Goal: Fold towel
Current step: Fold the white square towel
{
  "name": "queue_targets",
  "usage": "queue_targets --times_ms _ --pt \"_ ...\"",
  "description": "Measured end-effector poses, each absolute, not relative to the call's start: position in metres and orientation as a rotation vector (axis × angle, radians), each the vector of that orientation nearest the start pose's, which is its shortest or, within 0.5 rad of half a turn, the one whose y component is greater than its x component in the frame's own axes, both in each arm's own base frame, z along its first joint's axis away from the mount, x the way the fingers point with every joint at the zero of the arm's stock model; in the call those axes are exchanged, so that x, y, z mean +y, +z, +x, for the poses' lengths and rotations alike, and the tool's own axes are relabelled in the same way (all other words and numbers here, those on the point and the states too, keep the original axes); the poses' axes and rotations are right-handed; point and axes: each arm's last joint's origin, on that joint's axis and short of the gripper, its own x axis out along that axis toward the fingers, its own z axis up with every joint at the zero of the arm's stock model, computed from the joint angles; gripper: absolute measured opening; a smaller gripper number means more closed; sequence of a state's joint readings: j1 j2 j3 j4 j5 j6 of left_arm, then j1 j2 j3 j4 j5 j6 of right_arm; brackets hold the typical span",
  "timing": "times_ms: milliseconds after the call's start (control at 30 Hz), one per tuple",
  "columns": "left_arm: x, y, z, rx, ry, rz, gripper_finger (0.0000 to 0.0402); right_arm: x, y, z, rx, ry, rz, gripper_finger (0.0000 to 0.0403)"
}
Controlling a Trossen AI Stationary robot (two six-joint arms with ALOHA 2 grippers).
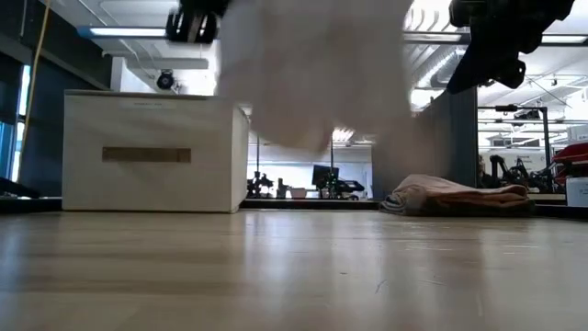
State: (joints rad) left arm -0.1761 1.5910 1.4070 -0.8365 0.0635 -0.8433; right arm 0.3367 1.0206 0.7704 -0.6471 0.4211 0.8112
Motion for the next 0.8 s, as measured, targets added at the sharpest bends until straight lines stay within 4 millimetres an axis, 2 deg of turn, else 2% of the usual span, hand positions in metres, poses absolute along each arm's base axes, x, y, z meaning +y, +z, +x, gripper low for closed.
queue_targets --times_ms 133,233,300,400,800 --pt "-0.053 0.267 0.326 1.018 0.351 -0.641 0.0013 0.053 0.252 0.186 0.75 -0.384 0.441 0.0" --pt "-0.053 0.239 0.325 1.088 0.389 -0.632 0.0043 0.054 0.252 0.186 0.762 -0.369 0.449 0.0" --pt "-0.054 0.229 0.323 1.136 0.387 -0.673 0.0069 0.054 0.251 0.185 0.773 -0.365 0.449 0.0" --pt "-0.057 0.227 0.321 1.178 0.349 -0.724 0.0109 0.053 0.25 0.184 0.79 -0.371 0.44 0.0" --pt "-0.07 0.26 0.274 1.345 0.335 -0.786 0.0211 0.056 0.254 0.19 0.762 -0.264 0.378 0.0001"
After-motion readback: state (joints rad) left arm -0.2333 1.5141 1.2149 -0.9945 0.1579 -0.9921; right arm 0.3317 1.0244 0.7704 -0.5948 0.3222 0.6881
